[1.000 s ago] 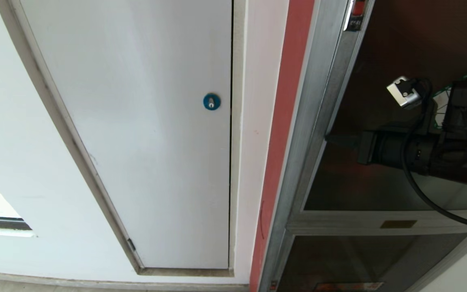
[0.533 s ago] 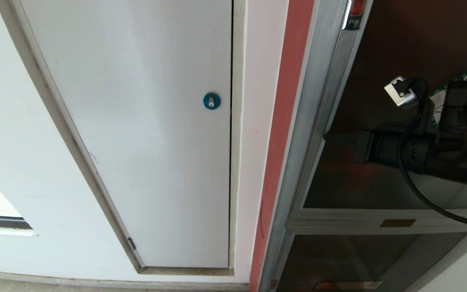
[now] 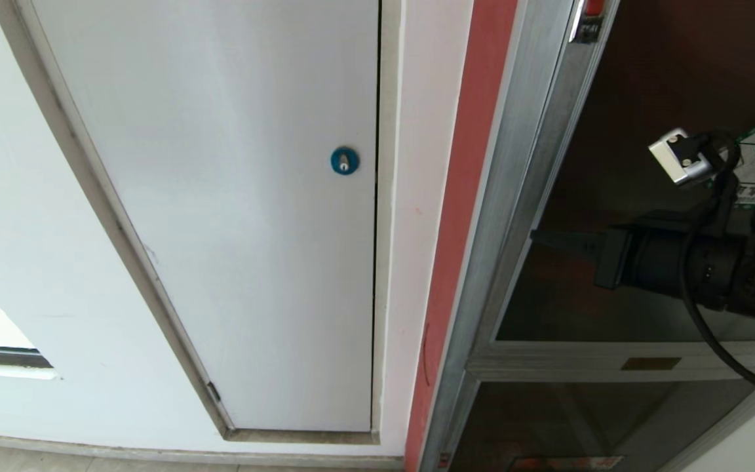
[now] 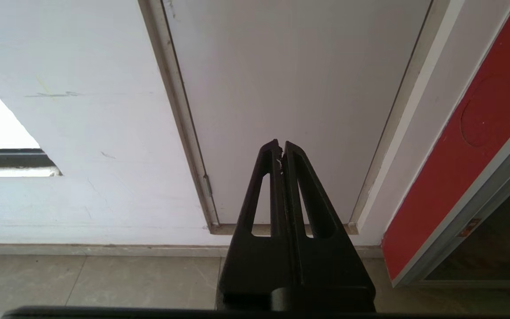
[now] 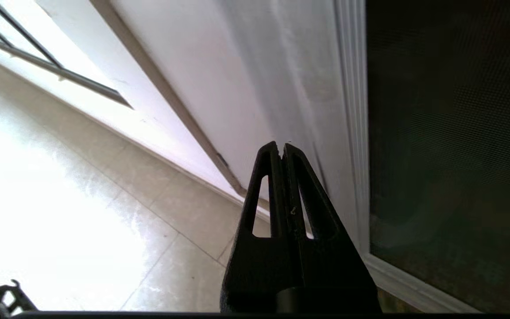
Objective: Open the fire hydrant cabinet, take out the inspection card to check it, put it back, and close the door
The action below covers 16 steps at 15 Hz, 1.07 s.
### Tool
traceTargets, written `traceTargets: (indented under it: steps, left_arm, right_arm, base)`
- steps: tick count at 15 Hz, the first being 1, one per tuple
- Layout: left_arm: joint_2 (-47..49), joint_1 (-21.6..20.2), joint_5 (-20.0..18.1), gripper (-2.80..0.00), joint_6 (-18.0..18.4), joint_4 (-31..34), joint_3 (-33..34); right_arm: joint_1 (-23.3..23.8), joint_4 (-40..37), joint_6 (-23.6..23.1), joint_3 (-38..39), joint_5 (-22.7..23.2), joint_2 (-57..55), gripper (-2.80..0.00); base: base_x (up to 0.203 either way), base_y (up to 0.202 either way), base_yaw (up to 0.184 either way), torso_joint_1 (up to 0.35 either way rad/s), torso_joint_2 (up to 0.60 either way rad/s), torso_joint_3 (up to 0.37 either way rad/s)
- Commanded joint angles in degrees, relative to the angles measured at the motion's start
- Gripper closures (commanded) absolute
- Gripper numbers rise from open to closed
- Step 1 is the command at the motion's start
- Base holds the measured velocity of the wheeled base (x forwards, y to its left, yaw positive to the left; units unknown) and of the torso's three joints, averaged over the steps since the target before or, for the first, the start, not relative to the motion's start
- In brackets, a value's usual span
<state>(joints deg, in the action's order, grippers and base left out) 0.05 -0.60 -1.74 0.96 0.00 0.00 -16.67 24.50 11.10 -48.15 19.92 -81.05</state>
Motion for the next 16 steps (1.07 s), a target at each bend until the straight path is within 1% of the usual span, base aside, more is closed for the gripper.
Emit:
traceTargets:
  steps: [1,4,16]
  left_arm:
    - [0.0,0.0,0.0,0.0,0.0,-0.1,0.0]
    - [0.0,0.0,0.0,0.0,0.0,0.0,0.0]
    - [0.0,0.0,0.0,0.0,0.0,0.0,0.1]
  right_arm:
    - [-1.4,0.0,1.7,0.4,0.3,4.9,0.0]
    - [-1.8,0.0,1.9,-0.1,0.2,6.6,0.0]
    - [-1.9,-0.3,2.9,-14.5,0.4,6.2,0.0]
  base:
    - [0.0,0.0,0.0,0.0,0.0,0.0]
    - [0.0,0.0,0.0,0.0,0.0,0.0]
    - [0.0,0.0,0.0,0.0,0.0,0.0]
